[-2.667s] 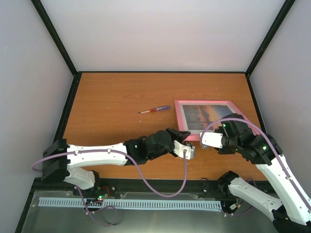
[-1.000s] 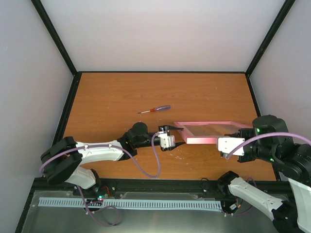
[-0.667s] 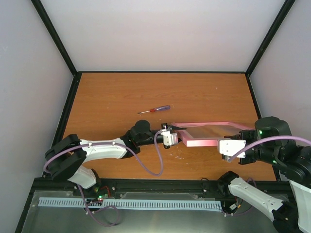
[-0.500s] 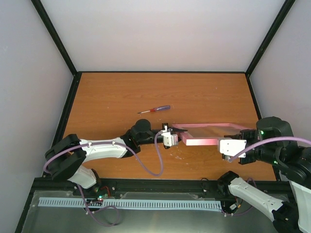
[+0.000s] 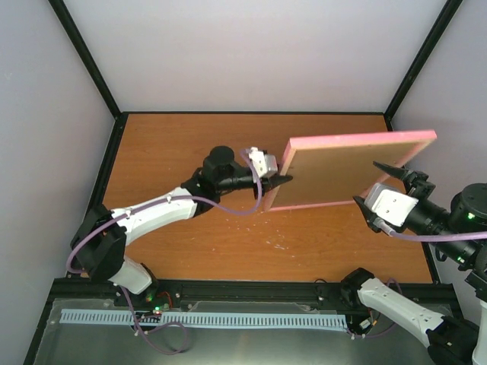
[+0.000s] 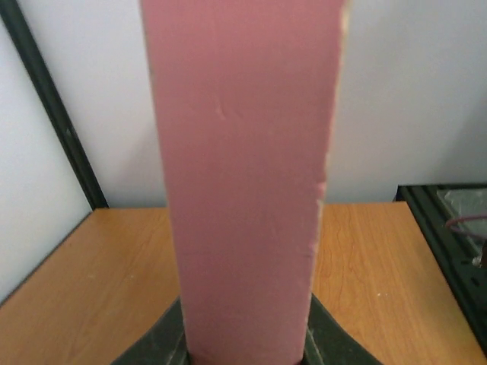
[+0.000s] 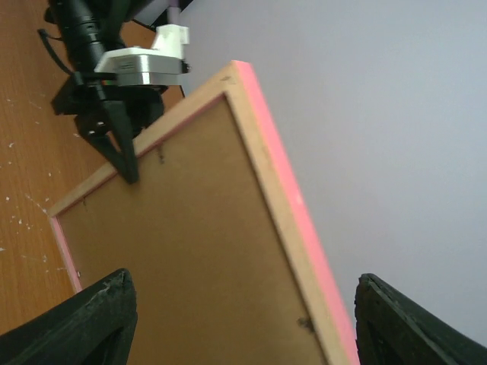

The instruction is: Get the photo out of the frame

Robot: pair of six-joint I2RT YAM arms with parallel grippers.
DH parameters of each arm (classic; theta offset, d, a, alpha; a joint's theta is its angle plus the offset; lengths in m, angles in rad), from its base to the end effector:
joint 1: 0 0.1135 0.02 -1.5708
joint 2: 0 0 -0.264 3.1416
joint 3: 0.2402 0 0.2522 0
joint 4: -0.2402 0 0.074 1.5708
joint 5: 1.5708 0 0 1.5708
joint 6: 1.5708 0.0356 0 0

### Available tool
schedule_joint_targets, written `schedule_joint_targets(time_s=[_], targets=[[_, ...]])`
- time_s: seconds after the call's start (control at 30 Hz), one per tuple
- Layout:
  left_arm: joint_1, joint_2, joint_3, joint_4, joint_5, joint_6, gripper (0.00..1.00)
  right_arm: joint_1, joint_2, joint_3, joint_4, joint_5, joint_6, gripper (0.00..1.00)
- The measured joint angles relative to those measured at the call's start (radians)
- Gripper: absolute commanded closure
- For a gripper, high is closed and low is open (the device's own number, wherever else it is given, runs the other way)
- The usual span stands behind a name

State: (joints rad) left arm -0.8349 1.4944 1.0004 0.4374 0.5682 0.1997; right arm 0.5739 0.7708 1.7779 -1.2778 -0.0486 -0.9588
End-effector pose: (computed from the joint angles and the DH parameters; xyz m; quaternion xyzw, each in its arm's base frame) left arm 0.2193 -0.2707 0.3075 0.5124 0.5112 -0.3994 0.5627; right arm 0.0128 0.0103 0.5073 -0.5625 0.5632 -0.0967 0.5976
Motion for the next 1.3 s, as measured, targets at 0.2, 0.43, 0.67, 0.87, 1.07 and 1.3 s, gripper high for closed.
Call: schedule_joint_targets(time_s=[0.2,0.43,0.67,0.87,1.07,1.3], targets=[[0.071,0.060,0.156,-0.154,0.079,-0.181,0.96,0.000,0.003,-0.045,0.023,0.006,0.037,0.24],[0.098,0.079,0.170,-0.173,0.149,-0.320,0.99,0.000,0.039,-0.107,0.051,0.010,0.074,0.25],[0.130,0.129,0.183,-0.171,0.238,-0.455,0.99,0.000,0.047,-0.188,0.089,0.010,0.114,0.27],[0.172,0.207,0.245,-0.193,0.277,-0.550,0.99,0.000,0.045,-0.322,0.124,0.011,0.146,0.27],[0.217,0.317,0.322,-0.209,0.321,-0.636,0.99,-0.005,0.054,-0.469,0.205,0.003,0.199,0.25],[0.264,0.496,0.445,-0.226,0.397,-0.715,0.99,-0.199,0.154,-0.587,0.382,-0.146,0.286,0.26]])
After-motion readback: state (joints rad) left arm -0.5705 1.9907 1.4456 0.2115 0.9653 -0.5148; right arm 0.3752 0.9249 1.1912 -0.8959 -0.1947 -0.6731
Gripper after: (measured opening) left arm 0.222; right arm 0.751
